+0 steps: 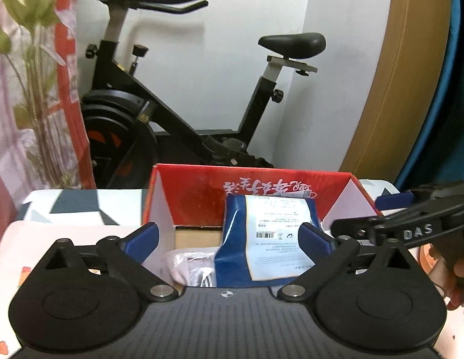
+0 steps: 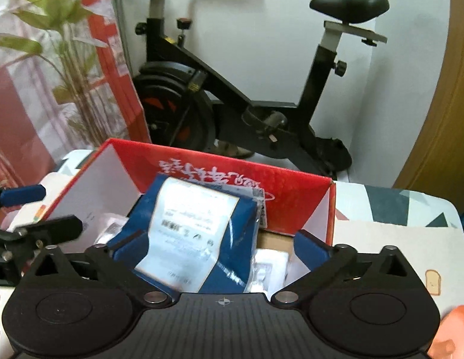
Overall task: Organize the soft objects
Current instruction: 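Lower the blue package into the red box and open both grippers, then move both grippers back to the green tasselled pouch beside the box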
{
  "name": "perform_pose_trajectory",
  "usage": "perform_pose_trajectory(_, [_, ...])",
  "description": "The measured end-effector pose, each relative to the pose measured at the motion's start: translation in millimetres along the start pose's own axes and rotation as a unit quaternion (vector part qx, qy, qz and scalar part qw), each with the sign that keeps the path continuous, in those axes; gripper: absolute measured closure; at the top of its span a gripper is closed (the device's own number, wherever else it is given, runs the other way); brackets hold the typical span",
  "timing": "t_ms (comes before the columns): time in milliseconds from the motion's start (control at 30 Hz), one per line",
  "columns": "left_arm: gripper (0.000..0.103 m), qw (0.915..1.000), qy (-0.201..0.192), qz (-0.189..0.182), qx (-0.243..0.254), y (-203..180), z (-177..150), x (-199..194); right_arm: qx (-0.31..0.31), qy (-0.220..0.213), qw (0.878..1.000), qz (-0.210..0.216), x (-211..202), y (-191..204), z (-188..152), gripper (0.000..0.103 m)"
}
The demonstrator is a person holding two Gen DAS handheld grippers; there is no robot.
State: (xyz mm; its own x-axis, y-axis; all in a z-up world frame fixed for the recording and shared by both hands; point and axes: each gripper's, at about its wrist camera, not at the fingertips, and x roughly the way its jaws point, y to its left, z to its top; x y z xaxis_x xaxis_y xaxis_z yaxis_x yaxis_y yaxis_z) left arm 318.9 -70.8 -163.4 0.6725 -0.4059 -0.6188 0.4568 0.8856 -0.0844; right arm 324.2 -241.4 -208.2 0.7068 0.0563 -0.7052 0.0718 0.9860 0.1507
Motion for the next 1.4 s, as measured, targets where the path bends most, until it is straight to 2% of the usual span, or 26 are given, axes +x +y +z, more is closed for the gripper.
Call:
perform_pose_trajectory(267, [0.0, 0.9998, -0.012, 0.013, 0.01, 4, -19, -34, 0.021, -0.037, 0.999, 0.009, -41, 3, -35, 0.0])
perform_pose_trajectory(500, [0.0, 0.9993, -0.013, 0.034, 0.008, 14, -56, -59, -0.002, -0.092, 0.996, 0.006, -71, 15, -78, 0.0])
perform_pose_trajectory(633, [0.0, 0.9996, -0.007, 0.023, -0.015, 21, -80, -71, 0.004, -0.12, 0.993, 0.013, -84, 19, -104, 0.0])
perform_pose_trajectory(800, [0.0, 0.9986, -0.001, 0.032, -0.043, 25, -106, -79, 0.021, -0.129, 0.991, 0.021, -87, 22, -135, 0.0])
perform_pose_trajectory(1000, [0.0, 0.9963, 0.01, 0.039, -0.076, 28, -133, -82, -0.013, -0.156, 0.988, 0.003, -95, 32, -165, 0.001])
perform_pose_trajectory(1200, [0.001, 0.995, 0.016, 0.045, -0.087, 26, -150, -84, 0.004, -0.147, 0.989, 0.011, -88, 29, -183, 0.003])
perform_pose_trajectory(1400, [0.004, 0.994, 0.03, 0.045, -0.096, 25, -156, -79, 0.006, -0.108, 0.994, 0.013, -67, 22, -208, 0.012])
